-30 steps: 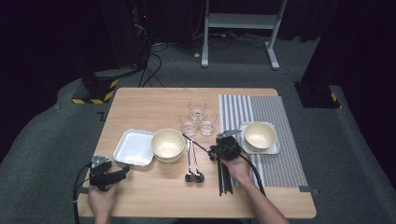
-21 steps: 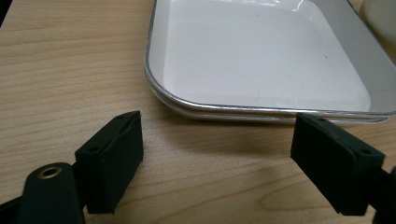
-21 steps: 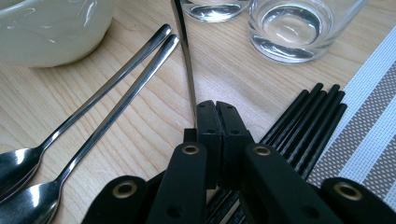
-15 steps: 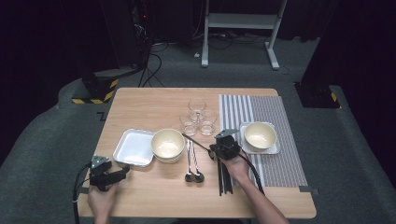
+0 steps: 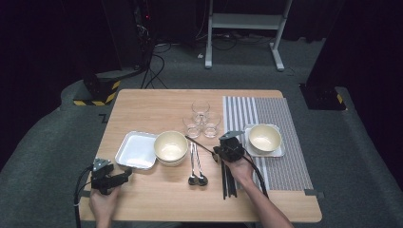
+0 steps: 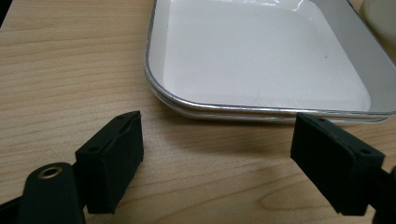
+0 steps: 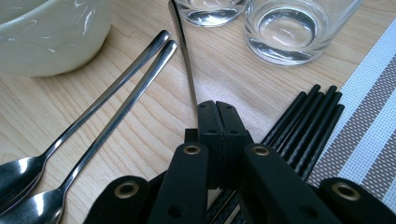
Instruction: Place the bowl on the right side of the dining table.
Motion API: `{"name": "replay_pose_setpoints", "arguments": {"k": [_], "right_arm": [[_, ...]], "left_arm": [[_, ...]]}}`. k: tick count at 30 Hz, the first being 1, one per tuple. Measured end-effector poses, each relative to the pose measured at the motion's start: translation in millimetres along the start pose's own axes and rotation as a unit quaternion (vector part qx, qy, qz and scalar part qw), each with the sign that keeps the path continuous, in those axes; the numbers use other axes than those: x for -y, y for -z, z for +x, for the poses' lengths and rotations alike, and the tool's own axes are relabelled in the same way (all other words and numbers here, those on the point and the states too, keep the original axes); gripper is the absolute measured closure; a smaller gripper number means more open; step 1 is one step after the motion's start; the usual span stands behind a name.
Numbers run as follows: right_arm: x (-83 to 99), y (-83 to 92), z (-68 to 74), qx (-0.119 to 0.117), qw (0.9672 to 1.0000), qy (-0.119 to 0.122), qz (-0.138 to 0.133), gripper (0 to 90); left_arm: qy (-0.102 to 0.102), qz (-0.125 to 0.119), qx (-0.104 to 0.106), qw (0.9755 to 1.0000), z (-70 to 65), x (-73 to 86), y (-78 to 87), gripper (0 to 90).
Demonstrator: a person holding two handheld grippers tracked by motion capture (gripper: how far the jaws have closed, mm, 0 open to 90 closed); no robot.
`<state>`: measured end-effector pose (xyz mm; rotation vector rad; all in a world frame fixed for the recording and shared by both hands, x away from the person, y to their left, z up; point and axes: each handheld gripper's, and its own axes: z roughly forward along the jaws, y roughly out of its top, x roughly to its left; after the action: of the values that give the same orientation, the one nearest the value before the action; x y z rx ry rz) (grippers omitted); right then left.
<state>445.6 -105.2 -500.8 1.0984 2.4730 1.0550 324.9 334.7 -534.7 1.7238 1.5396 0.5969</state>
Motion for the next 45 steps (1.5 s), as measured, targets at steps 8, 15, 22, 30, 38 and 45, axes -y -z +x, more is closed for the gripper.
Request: {"name": "replay_pose_setpoints", "arguments": {"k": [8, 15, 22, 30, 38, 45], "right_arm": [[-0.3, -0.1, 0.5, -0.001, 1.0000, -0.003, -0.005, 90.0], [-1.0, 3.8, -0.6, -0.003, 0.9999, -0.004, -0.012, 90.0], [-1.6, 6.5, -0.3, -0.006, 0.9998, -0.003, -0.020, 90.0], [-2.2, 12.3, -1.9, -0.012, 0.9994, -0.003, -0.032, 90.0], [-2.6, 18.1, -1.5, -0.020, 0.9991, 0.001, -0.037, 90.0], [-0.3, 21.8, -5.8, -0.022, 0.9989, -0.001, -0.041, 90.0]], "left_arm": [[0.006, -0.002, 0.004, 1.0000, 0.8, 0.4, 0.6, 17.2], [0.004, -0.002, 0.005, 1.0000, 0.6, 0.4, 0.4, 17.1], [0.005, -0.002, 0.007, 1.0000, 0.9, 0.3, 0.5, 17.1], [0.004, -0.001, 0.007, 1.0000, 0.5, 0.5, 0.5, 17.0], [0.003, -0.001, 0.007, 1.0000, 0.5, 0.5, 0.5, 17.0], [0.004, -0.002, 0.007, 1.0000, 0.5, 0.5, 0.5, 17.0]]}}
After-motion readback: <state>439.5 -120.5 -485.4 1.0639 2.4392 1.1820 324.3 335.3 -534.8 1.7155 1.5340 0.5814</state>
